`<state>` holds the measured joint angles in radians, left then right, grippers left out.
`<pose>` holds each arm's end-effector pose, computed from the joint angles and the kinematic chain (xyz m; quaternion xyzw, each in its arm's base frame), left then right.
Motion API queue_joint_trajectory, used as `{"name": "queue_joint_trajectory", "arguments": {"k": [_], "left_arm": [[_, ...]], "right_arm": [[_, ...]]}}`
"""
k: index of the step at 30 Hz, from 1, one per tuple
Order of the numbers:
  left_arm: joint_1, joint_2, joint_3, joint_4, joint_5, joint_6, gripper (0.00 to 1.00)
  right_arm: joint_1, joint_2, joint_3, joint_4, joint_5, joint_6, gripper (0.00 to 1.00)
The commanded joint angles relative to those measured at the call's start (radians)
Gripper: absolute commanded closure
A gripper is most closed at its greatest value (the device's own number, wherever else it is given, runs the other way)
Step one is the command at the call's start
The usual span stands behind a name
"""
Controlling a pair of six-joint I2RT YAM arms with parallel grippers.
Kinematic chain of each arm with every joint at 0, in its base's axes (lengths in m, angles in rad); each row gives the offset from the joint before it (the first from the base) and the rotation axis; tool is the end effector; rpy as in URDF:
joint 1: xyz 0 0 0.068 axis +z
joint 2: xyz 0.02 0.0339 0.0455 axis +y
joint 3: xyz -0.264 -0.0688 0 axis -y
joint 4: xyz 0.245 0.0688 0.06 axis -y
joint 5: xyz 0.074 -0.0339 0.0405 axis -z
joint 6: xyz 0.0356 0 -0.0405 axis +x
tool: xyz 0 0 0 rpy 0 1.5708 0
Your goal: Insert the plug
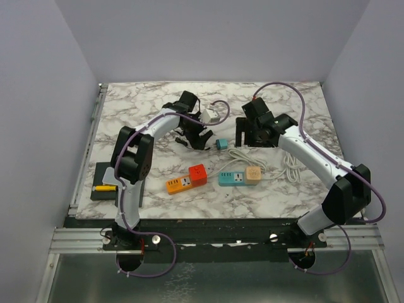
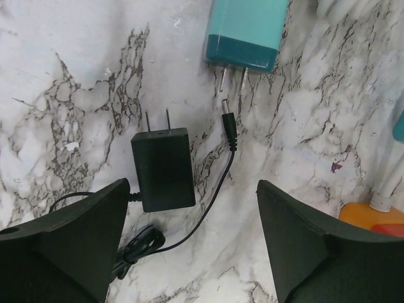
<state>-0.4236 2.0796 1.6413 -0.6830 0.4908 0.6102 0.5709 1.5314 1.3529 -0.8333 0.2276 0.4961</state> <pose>0.3958 -0.1969 0.1995 0.5144 0.7953 -0.2157 0.2373 0.2728 0.1656 0.3007 -0.0044 0.9555 0.0454 0.2915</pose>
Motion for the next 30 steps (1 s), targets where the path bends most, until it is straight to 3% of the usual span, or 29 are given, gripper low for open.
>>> {"name": "queue_joint_trajectory", "arguments": {"k": [1, 6, 15, 21, 26, 30], "left_arm": [[0.005, 0.034, 0.008, -0.037, -0.03, 0.04, 0.2], [0.004, 0.067, 0.021, -0.032, -0.112, 0.012, 0.37], [0.006, 0.077, 0.019, 0.017, -0.145, -0.02, 0.57], [0.021, 0.052, 0.009, 0.009, -0.138, -0.013, 1.0], [0.053, -0.021, 0.068, -0.048, -0.03, -0.01, 1.0], [0.083, -0.12, 0.116, -0.116, 0.141, 0.06, 1.0]], "right_arm": [[-0.019, -0.016, -0.026, 0.046, -0.042, -0.014, 0.19], [-0.023, -0.013, -0.035, 0.061, -0.052, -0.02, 0.24], [-0.023, -0.022, -0.04, 0.079, -0.064, -0.021, 0.38], [-0.023, -0.03, -0.031, 0.089, -0.064, -0.018, 0.44], [-0.025, -0.019, 0.006, 0.113, -0.085, -0.032, 0.44], [-0.025, -0.017, 0.026, 0.182, -0.146, -0.037, 0.43]]}}
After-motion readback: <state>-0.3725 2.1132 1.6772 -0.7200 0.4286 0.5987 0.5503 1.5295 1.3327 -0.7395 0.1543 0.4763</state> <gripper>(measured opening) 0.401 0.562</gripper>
